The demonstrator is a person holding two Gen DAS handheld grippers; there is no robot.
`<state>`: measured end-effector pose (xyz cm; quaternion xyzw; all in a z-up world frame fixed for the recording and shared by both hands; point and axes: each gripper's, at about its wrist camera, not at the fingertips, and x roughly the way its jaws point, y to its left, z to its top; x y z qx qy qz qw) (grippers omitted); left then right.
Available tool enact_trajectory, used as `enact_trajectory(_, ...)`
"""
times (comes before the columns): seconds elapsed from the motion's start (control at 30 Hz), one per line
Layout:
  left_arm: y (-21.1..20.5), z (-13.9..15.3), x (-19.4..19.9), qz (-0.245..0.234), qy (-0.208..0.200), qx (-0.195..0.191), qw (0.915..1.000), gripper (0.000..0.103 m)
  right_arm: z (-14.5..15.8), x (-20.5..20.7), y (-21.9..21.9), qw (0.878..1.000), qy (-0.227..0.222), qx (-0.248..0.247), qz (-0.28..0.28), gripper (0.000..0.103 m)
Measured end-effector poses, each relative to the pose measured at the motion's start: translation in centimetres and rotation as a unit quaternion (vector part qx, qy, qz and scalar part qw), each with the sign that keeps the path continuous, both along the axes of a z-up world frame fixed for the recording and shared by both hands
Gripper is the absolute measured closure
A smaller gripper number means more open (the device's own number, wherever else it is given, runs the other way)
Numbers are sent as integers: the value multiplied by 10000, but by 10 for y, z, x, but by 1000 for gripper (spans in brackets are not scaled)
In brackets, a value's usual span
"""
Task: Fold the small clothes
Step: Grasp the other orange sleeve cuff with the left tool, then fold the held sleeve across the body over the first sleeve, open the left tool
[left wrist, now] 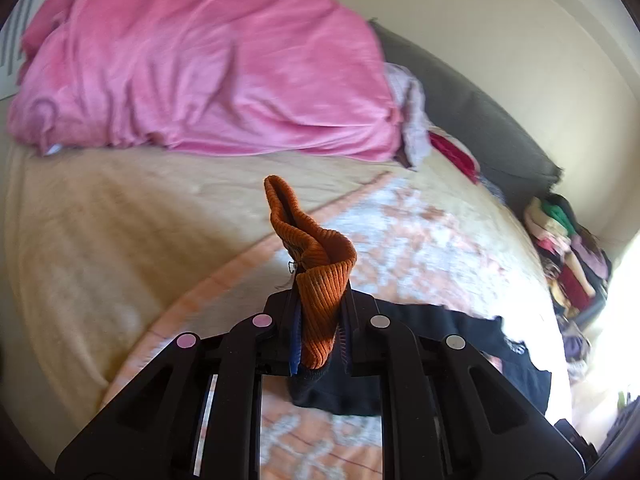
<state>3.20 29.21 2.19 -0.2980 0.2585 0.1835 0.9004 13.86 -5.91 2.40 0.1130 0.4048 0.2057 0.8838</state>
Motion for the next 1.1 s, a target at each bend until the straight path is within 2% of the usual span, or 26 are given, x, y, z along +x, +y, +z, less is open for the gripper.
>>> enact_trajectory(0.23,-41,27,16,-669,-250,150,9973,95,-2,-2,-40,9991,50,106,-412,5)
enact_trajectory(0.47,-85,46,43,-1318,-348,229,9904,95,-3,-5,-76,9966,85,279,-772,5)
enact_trajectory(0.77,-143,62,83,-2273,-418,216,9727,95,-5,-8,-107,9931,82,458,-1081,5)
enact_trajectory(1.1,-207,46,118,-3076,-121,303,9509,95,-10,-9,-139,9882,117,553,-1421,5)
